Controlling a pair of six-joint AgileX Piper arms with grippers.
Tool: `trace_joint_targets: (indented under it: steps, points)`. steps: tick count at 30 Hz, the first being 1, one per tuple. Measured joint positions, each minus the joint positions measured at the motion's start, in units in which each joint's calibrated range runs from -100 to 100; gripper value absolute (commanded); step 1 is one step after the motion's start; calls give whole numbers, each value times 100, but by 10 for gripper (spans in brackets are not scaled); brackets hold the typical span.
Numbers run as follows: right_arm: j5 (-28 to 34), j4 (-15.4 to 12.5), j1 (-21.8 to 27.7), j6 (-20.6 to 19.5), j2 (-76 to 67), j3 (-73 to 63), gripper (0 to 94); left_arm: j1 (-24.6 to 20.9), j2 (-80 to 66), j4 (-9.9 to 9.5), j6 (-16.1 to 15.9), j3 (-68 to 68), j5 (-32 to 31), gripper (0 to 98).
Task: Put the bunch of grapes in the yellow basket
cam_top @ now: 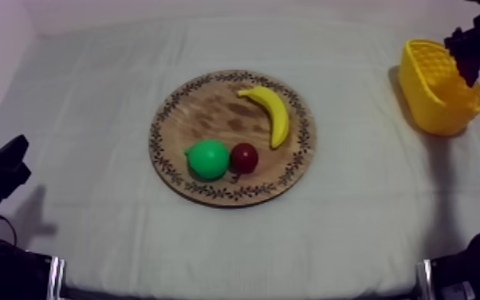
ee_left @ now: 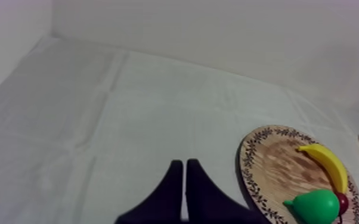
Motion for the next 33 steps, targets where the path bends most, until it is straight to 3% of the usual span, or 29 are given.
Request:
trace_joint_targets:
  steps: [6,13,17,25,33]
  points:
    - [-118,-83,-57,81,707,-141,497,0,0,0,0,0,0,1]
    - [-283,-85,-87,-53,1322,-333,650,0,0,0,0,0,0,1]
    - [-289,-39,-120,-209,1445,-481,688,0,0,0,0,0,0,1]
    - [-339,5,-99,-288,943,-292,676,0,0,0,0,0,0,1]
    - [-326,-105,-60,-113,-498,354,589,0,0,0,0,0,0,1]
